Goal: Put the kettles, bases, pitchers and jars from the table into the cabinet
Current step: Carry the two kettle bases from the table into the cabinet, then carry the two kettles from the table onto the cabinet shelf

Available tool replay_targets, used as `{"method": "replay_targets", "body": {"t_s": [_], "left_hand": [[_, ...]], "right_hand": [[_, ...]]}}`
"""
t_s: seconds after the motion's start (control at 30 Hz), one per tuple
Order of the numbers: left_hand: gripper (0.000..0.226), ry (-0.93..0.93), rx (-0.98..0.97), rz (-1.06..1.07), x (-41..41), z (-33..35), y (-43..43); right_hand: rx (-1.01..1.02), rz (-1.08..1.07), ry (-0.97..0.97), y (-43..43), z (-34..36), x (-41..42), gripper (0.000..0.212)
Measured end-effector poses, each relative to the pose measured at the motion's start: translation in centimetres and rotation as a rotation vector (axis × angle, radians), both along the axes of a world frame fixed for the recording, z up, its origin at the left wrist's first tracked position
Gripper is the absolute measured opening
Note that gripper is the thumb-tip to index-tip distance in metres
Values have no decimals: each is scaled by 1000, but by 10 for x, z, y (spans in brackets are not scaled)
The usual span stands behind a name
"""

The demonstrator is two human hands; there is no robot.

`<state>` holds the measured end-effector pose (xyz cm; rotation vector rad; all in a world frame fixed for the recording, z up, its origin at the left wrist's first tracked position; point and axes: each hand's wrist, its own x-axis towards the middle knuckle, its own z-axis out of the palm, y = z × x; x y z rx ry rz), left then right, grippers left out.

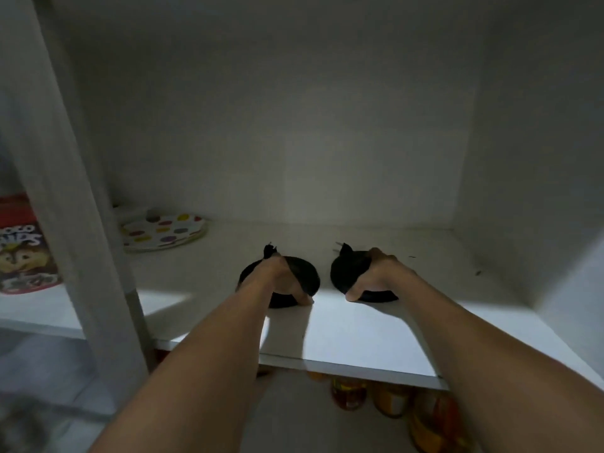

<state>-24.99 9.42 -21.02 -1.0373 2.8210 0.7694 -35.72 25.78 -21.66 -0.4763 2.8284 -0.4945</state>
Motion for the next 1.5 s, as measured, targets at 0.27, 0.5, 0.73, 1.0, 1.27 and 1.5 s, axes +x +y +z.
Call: {"method": "replay_targets", "body": {"t_s": [0.27, 0.5, 0.73, 1.0, 1.27, 1.5], "left_hand": [[145, 148, -66, 66, -27, -41, -21], [126, 413, -211, 190, 36, -42, 35], [99, 527, -348, 187, 159, -44, 47], [87, 405, -509, 642, 430, -28, 20], [72, 264, -492, 1199, 700, -53, 42], [73, 210, -276, 1538, 823, -130, 43]], "right_hand": [[-128, -15, 49, 6, -21, -7, 124], [-294, -61, 197, 36, -32, 39, 110], [-374, 138, 454, 18, -26, 161, 68], [-499, 630, 297, -72, -17, 386, 58], [-449, 1162, 110, -137, -58, 635, 61], [-255, 1358, -135, -184, -136, 775, 64]]}}
